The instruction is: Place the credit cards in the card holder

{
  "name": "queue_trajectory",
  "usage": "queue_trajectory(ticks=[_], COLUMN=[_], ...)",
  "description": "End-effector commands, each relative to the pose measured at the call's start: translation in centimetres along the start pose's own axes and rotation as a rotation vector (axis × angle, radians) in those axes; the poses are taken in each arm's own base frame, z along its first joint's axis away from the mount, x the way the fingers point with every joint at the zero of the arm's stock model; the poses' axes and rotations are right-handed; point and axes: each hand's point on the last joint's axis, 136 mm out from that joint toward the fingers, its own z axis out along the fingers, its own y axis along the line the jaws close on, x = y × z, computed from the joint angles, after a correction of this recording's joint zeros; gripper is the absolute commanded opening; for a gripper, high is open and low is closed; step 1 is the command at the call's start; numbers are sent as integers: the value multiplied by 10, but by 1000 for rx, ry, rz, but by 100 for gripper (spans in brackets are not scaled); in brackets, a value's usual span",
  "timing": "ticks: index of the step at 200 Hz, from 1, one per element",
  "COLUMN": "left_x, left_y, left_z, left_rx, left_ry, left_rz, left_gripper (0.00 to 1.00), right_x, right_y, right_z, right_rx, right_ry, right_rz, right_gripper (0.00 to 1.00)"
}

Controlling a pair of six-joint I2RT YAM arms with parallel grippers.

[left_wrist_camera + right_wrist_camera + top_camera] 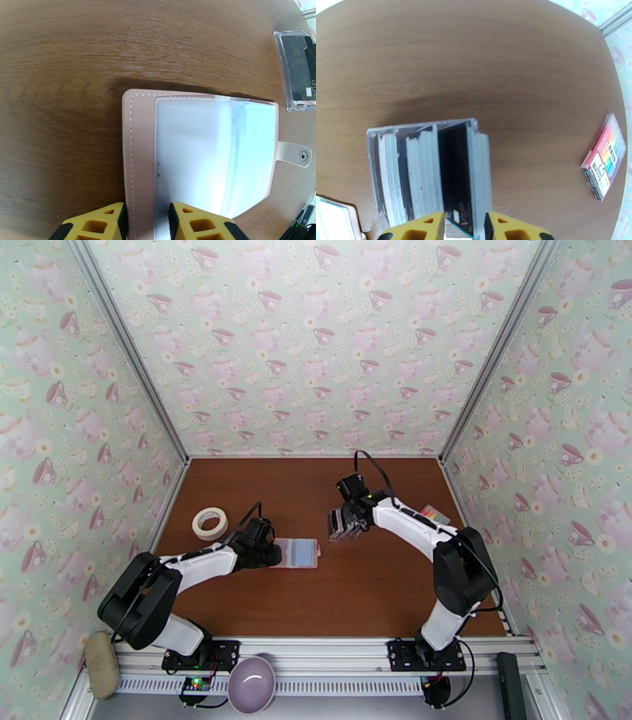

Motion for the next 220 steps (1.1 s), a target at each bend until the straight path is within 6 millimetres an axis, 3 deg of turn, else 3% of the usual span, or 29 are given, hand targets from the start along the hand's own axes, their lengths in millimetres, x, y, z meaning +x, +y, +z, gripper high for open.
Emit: queue_trajectory(ticks=[1, 71, 220], left_x=[-1, -2, -3], left_y=[-4, -4, -4], left_z=[-4, -2, -3], left_rx=[8, 8, 7], left_ry=[8, 7, 7], left_rz=[10, 7, 5], left_gripper=[34, 34, 34], right_x=[-8, -3, 11], right_y=[-1, 7, -2], right_z=[2, 22, 44], right_rx=[-47, -147, -130], right_ry=[-7, 40, 93], right_rz=[9, 28, 25], right_gripper=[38, 42, 42])
